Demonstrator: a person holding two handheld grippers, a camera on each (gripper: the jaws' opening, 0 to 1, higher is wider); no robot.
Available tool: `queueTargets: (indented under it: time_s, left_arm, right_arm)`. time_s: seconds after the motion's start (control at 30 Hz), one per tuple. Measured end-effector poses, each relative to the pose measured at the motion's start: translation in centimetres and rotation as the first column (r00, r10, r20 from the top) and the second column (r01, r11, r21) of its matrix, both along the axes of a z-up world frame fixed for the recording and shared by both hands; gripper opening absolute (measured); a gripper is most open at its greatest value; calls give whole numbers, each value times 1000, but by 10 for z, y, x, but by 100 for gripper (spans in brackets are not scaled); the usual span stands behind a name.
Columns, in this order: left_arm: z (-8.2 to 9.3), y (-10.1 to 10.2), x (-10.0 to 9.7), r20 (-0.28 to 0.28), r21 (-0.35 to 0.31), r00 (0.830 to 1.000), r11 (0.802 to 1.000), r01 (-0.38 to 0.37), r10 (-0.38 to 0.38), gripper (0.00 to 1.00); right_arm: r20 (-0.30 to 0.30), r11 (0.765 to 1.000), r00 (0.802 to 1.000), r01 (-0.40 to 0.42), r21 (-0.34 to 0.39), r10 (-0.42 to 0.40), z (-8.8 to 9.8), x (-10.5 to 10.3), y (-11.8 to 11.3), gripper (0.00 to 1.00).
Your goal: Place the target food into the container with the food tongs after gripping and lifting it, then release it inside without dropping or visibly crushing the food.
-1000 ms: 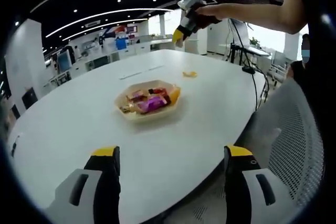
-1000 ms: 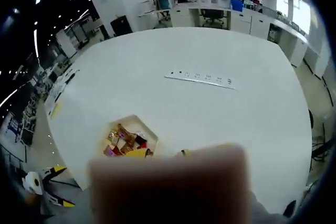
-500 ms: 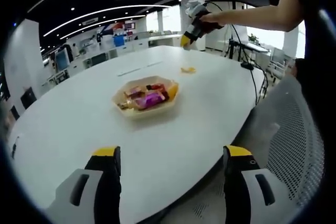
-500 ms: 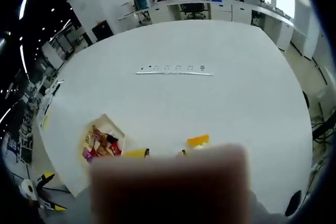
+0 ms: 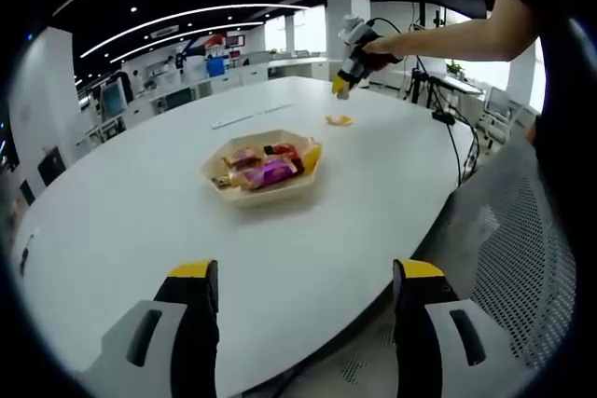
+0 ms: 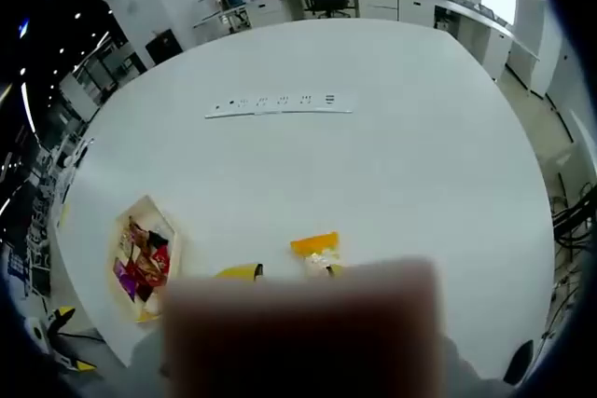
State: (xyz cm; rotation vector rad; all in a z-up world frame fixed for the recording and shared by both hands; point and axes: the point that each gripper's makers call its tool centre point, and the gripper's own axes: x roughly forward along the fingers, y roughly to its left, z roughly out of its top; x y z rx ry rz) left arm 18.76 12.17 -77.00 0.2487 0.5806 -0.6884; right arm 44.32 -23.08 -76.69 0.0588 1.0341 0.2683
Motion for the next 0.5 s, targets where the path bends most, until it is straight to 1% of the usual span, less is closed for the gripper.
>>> queueTargets:
  time_s: [0.33,0.5]
  left_arm:
    - [-2,0,0,-38,-23,999,1000,-17,16,75]
    - [-4,0,0,-51,-26,998,999,-24,22,75]
  right_arm:
    - [-34,999,999,5,-36,-7,-29,10,-16,27]
    - [-37,999,999,5,-33,-6,-35,14,-19,28]
